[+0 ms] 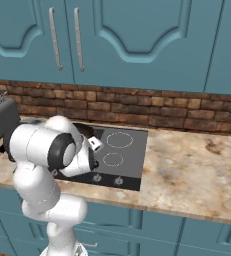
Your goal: Place both pans onto different burners. Then place the potato and the chicken drumstick on different pans.
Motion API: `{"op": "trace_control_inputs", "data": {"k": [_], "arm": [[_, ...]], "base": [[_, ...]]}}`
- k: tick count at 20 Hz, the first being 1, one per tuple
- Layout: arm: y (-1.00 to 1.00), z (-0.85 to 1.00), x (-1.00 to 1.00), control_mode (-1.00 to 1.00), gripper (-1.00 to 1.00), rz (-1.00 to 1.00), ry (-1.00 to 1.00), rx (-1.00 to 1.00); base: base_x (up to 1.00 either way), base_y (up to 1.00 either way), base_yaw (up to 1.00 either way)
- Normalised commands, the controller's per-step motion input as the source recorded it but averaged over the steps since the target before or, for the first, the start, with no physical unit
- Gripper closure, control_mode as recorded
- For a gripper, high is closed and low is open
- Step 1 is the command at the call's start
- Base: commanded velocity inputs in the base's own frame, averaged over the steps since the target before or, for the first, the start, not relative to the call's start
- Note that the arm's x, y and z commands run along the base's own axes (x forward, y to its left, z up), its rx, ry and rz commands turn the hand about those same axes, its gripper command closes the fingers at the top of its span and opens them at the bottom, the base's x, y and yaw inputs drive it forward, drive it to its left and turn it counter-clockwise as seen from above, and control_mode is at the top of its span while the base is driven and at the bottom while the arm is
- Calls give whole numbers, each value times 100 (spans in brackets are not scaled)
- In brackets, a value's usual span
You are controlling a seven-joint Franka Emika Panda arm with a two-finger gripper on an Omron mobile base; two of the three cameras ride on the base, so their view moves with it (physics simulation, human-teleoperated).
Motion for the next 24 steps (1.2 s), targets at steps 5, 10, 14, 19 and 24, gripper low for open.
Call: {"op": "trace_control_inputs", "data": {"k": [5,10,14,19,24], "arm": [[1,0,61,-100,100,1,5,0],[18,0,66,-100,100,0,5,0],[27,0,64,-100,100,1,5,0],[28,0,54,-100,100,5,5,0],[27,0,49,-100,100,6,5,1]], "base": [[0,0,0],[0,0,0],[0,0,0],[0,0,0],[0,0,0]]}}
